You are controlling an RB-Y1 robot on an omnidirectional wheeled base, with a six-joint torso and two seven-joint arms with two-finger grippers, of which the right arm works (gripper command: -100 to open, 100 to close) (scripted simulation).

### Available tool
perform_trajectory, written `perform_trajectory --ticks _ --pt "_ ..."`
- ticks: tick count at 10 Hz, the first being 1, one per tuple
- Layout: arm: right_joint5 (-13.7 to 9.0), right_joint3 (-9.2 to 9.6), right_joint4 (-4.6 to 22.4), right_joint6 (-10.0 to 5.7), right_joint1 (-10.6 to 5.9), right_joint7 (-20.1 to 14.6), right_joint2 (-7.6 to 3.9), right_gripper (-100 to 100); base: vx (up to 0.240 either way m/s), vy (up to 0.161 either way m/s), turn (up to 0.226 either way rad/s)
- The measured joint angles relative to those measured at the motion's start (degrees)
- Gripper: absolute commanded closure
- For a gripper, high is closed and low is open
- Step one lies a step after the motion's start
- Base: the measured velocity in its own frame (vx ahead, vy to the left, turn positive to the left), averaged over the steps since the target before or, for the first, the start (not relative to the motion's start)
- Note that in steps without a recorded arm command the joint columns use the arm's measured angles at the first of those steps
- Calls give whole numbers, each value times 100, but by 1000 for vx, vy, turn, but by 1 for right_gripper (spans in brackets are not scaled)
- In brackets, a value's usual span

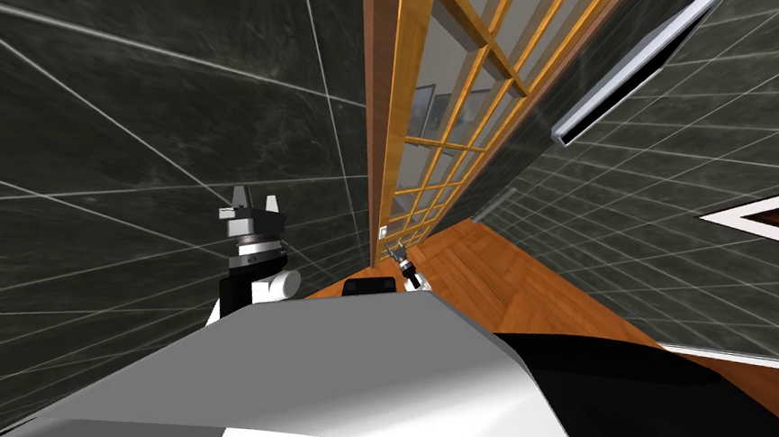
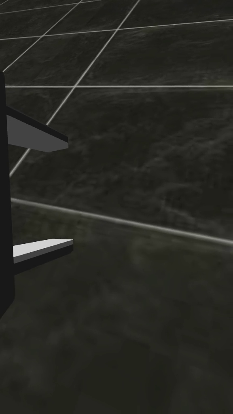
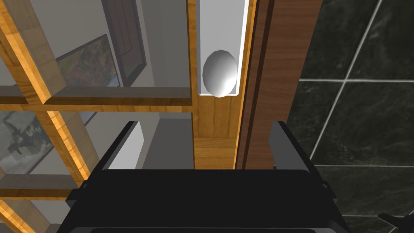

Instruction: Pull the door open

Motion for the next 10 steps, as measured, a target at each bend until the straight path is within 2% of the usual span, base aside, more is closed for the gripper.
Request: perform_trajectory --ticks 2,3,4,5,6,7,9,10 --pt "-78 -8 316 10 -242 202 139 -100 22 4 10" --pt "-103 29 276 119 -299 255 225 -100 45 6 3" --pt "-131 24 388 149 -395 312 278 -100 68 -2 -5" --pt "-167 7 568 124 -520 397 353 -100 145 0 0" --pt "-192 25 598 159 -577 451 434 -100 165 3 28" --pt "-228 11 761 177 -720 540 548 -100 128 0 10" --pt "-250 21 804 206 -769 607 635 -100 32 -6 17" --pt "-251 20 810 203 -773 613 639 100 -56 -20 23"
